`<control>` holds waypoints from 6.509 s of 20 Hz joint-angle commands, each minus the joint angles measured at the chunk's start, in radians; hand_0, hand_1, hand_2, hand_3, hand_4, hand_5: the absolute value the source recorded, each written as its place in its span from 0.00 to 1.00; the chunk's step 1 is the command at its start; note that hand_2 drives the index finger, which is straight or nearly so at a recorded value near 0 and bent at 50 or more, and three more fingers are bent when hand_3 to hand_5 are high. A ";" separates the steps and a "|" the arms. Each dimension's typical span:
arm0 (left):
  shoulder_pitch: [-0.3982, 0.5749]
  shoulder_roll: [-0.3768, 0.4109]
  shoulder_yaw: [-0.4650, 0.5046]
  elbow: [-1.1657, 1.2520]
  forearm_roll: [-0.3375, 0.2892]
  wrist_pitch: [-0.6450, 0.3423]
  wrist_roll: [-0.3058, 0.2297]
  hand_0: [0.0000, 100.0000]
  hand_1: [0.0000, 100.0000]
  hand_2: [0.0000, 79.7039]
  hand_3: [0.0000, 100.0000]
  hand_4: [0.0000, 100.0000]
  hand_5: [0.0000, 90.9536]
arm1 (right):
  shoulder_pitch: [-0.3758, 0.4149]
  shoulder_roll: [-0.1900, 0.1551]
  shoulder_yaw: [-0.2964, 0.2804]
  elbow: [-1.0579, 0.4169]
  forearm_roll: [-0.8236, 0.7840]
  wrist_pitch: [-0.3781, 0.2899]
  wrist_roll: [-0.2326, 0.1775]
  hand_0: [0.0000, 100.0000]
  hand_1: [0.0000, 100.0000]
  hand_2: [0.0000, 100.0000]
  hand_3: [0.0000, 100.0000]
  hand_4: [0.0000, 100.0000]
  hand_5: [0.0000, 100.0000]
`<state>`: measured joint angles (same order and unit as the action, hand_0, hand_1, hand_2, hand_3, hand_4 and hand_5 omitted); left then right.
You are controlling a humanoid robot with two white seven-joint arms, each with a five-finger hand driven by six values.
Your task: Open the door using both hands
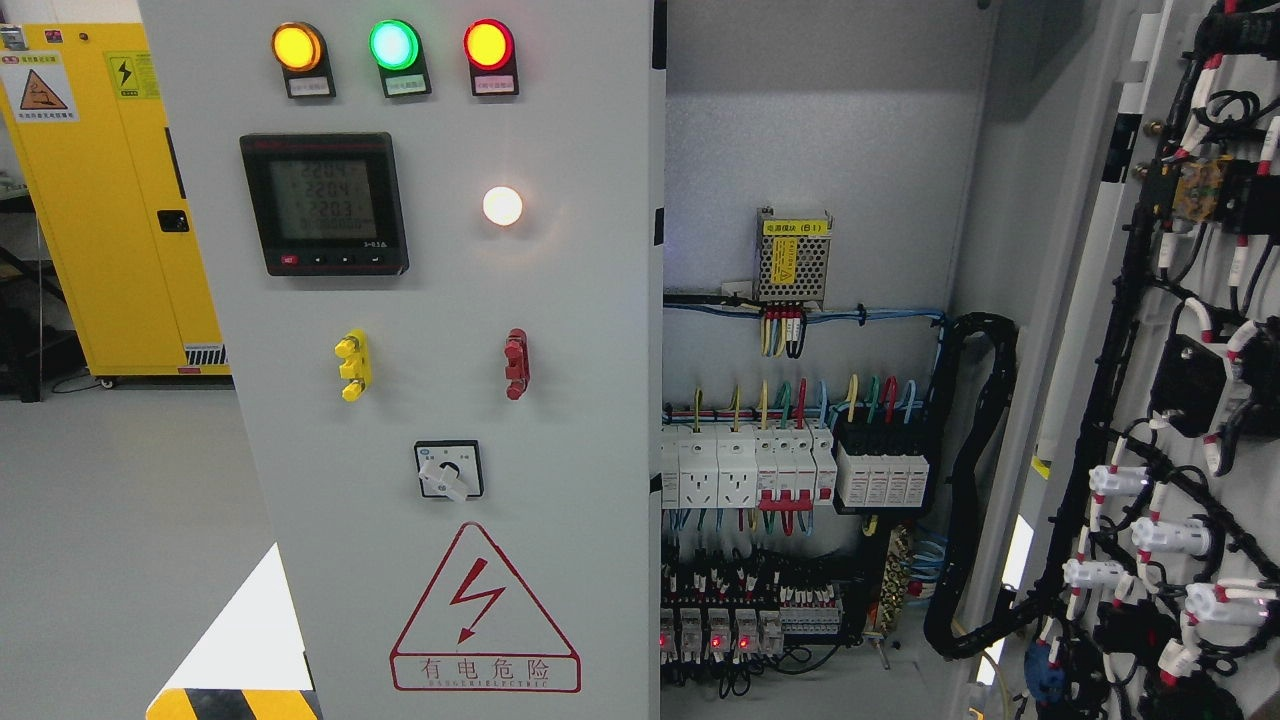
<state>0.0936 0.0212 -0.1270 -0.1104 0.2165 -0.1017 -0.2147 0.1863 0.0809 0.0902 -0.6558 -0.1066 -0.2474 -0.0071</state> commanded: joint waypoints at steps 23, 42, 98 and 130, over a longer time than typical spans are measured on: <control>-0.003 0.005 -0.003 0.009 -0.002 -0.001 -0.002 0.12 0.56 0.00 0.00 0.00 0.00 | -0.025 0.000 0.266 -1.423 0.008 0.008 -0.011 0.00 0.50 0.04 0.00 0.00 0.00; -0.011 0.008 -0.003 0.009 -0.002 -0.001 -0.002 0.12 0.56 0.00 0.00 0.00 0.00 | -0.574 -0.046 0.174 -1.075 -0.002 0.304 0.012 0.00 0.50 0.04 0.00 0.00 0.00; -0.017 0.011 -0.003 0.009 -0.002 -0.001 -0.002 0.12 0.56 0.00 0.00 0.00 0.00 | -0.867 -0.036 0.095 -0.814 -0.191 0.493 0.352 0.00 0.50 0.04 0.00 0.00 0.00; -0.018 0.013 -0.003 0.008 -0.002 -0.001 -0.002 0.12 0.56 0.00 0.00 0.00 0.00 | -0.933 -0.043 0.054 -0.709 -0.258 0.491 0.501 0.00 0.50 0.04 0.00 0.00 0.00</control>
<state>0.0752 0.0134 -0.1304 -0.1024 0.2148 -0.1030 -0.2160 -0.7409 0.0405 0.1539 -1.3817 -0.3623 0.2442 0.4837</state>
